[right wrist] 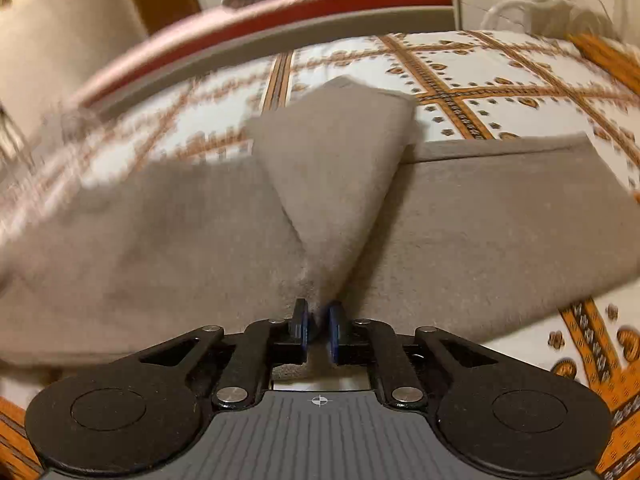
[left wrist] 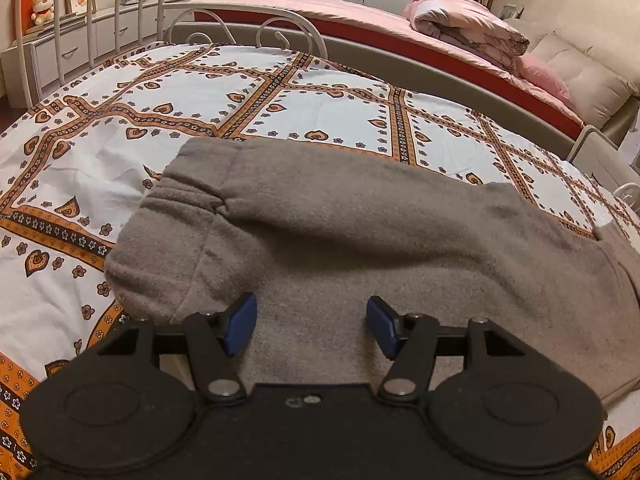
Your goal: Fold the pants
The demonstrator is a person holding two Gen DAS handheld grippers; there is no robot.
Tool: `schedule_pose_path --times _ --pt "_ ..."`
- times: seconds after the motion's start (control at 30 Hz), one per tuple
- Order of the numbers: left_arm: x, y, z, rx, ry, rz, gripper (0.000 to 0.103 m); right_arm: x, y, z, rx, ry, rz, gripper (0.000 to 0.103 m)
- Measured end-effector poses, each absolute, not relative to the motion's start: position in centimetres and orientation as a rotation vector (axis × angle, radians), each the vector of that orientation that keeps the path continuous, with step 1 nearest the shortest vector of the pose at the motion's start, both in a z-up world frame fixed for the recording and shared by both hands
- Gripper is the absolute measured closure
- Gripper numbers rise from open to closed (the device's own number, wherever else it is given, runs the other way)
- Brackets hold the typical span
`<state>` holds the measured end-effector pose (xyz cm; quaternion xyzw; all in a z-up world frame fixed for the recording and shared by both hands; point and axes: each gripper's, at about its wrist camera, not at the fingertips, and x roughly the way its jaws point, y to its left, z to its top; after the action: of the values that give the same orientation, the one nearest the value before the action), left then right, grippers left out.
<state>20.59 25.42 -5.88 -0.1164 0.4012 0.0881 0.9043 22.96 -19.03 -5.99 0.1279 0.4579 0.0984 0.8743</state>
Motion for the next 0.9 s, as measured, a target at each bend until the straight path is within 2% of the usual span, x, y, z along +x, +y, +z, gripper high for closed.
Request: schedule_pose_path --times 0.13,0.33,0.4,0.43,0.47,0.6,0.7,0.77,0.9 --pt "20.9 25.2 -6.0 -0.227 0.833 0.178 0.044 22.8 -18.3 -2.7 0.147 0.815 0.236 0.093" --pt "21.0 25.1 -5.8 -0.225 0.834 0.189 0.044 26.3 -14.0 -4.1 -0.140 0.825 0.299 0.091" --pt "20.9 25.1 -5.7 -0.223 0.834 0.187 0.044 27.3 -12.7 -5.2 -0.226 0.833 0.306 0.069" --pt "20.8 25.1 -5.7 -0.218 0.835 0.183 0.044 27.6 -12.4 -5.6 -0.268 0.823 0.296 0.055" --pt "20.8 25.1 -5.8 -0.210 0.838 0.179 0.044 27.7 -12.1 -5.9 -0.299 0.801 0.305 0.047" --pt "20.8 24.7 -5.9 -0.161 0.846 0.168 0.044 28.6 -11.4 -6.8 -0.354 0.787 0.330 0.047" --pt "20.8 24.7 -5.9 -0.163 0.846 0.168 0.043 29.4 -11.0 -7.5 -0.420 0.767 0.304 0.054" --pt "20.8 24.6 -6.0 -0.159 0.847 0.167 0.043 30.1 -11.7 -7.5 -0.396 0.787 0.309 0.099" --pt "20.8 24.5 -6.0 -0.138 0.847 0.160 0.043 30.2 -17.7 -4.3 -0.040 0.781 0.195 0.099"
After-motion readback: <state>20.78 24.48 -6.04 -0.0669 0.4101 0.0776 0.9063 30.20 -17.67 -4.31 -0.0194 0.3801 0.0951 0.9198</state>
